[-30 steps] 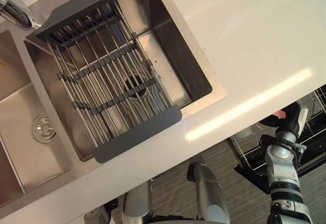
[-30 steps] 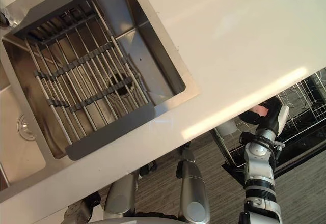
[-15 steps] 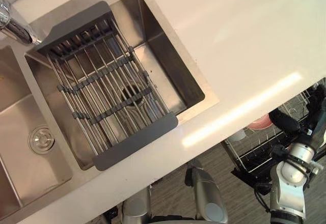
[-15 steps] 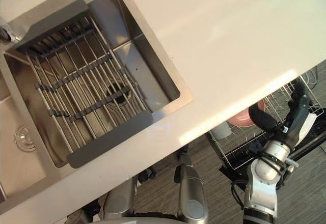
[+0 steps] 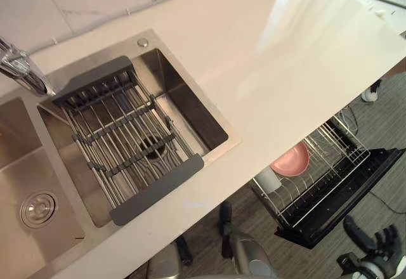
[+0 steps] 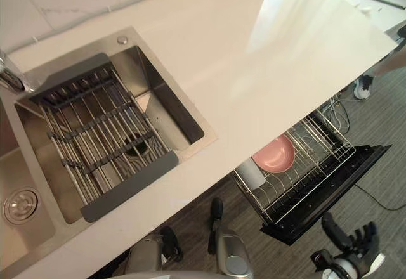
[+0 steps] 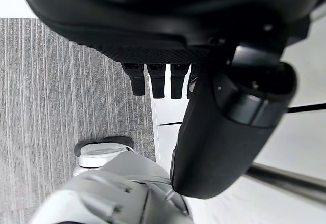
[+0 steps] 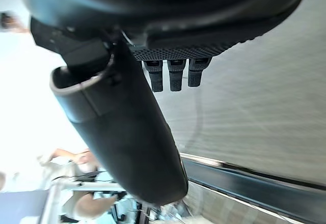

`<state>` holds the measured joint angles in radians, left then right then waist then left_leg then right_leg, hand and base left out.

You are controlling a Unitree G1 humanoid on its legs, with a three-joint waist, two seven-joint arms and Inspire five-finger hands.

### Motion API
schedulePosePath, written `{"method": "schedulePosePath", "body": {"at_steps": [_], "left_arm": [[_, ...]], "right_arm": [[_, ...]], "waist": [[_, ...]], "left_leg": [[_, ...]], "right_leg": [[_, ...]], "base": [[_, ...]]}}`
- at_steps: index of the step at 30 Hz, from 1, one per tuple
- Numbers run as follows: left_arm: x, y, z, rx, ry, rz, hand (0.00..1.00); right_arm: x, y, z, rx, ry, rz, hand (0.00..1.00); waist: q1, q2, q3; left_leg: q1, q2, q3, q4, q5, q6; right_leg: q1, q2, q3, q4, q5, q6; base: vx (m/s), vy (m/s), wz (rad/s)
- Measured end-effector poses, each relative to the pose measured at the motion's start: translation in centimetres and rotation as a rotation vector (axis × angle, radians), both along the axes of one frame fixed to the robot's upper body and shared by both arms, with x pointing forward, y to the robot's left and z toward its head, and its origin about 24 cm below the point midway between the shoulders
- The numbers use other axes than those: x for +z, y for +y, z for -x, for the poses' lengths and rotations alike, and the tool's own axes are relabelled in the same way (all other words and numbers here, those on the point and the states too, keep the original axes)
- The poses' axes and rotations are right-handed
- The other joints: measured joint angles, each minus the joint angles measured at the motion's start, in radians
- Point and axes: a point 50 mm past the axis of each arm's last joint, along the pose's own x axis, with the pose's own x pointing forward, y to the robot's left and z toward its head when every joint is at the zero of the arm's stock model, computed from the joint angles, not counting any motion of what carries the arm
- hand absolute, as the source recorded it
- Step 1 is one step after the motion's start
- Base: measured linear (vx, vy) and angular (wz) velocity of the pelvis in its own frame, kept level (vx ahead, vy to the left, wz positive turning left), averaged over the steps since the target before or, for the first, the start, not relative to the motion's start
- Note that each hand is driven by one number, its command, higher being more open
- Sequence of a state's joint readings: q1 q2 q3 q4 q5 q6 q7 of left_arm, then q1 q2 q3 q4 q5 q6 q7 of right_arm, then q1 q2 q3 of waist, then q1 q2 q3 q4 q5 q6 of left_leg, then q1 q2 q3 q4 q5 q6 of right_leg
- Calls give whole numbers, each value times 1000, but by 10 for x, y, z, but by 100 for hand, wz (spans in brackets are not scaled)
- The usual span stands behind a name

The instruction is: Walk over to the sink, pick up the cup, carry it to the dishwasher, place the cup inside the dishwasher, then close the dishwasher door

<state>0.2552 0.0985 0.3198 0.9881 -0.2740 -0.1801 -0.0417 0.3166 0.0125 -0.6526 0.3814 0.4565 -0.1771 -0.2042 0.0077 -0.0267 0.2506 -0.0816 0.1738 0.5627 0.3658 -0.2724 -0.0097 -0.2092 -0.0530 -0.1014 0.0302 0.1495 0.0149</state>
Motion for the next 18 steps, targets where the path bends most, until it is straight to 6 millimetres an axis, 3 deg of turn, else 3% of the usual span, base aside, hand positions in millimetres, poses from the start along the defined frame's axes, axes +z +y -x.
{"method": "schedulePosePath", "body": {"at_steps": [5, 8, 13, 18], "left_arm": [[-1, -1, 3, -19, 22, 3, 90], [-1, -2, 1, -28, 22, 5, 90], [-1, -6, -10, -62, 0, 12, 90], [3, -8, -34, -113, -50, 10, 90]], "right_arm": [[-10, 7, -5, 87, -102, -113, 90], [-12, 11, -30, 188, -216, -181, 90], [3, -7, -46, 307, -337, -165, 90], [16, -7, -67, 406, -463, -186, 90]], "waist": [[2, 13, -16], [7, 18, -17], [8, 49, 2], [22, 57, 28]], "left_leg": [[8, -1, 1, -1, 1, -1], [-3, -1, 14, 3, 2, 0], [-52, -10, 11, 19, 8, 9], [-74, -38, -17, -18, 41, 26]], "right_leg": [[3, -1, 0, 18, -9, 0], [-25, -7, -13, 36, -11, -2], [-85, -23, -19, 56, -9, -1], [-91, -56, -91, 43, -4, -3]], "base": [[0, 0, 0], [-16, -3, -11], [-9, 3, -4], [-56, -11, 19]]}}
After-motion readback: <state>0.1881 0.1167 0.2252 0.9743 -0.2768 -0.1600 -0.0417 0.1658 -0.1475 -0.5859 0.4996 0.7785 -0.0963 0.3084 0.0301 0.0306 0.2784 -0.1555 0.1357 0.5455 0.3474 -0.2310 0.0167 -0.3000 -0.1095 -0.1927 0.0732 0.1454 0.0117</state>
